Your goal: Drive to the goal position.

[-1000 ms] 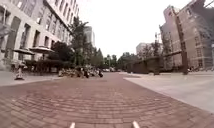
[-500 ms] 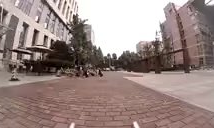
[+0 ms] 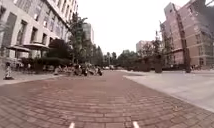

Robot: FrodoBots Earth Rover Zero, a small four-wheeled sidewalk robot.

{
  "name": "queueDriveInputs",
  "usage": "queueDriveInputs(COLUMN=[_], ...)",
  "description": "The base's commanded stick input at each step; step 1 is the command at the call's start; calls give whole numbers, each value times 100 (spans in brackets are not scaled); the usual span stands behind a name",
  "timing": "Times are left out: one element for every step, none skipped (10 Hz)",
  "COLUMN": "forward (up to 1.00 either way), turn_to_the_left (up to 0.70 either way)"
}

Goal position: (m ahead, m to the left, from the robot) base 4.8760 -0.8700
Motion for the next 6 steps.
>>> queueDriveInputs(forward=[70,70,70,70,70,70], turn_to_the_left=[0,0,0,0,0,0])
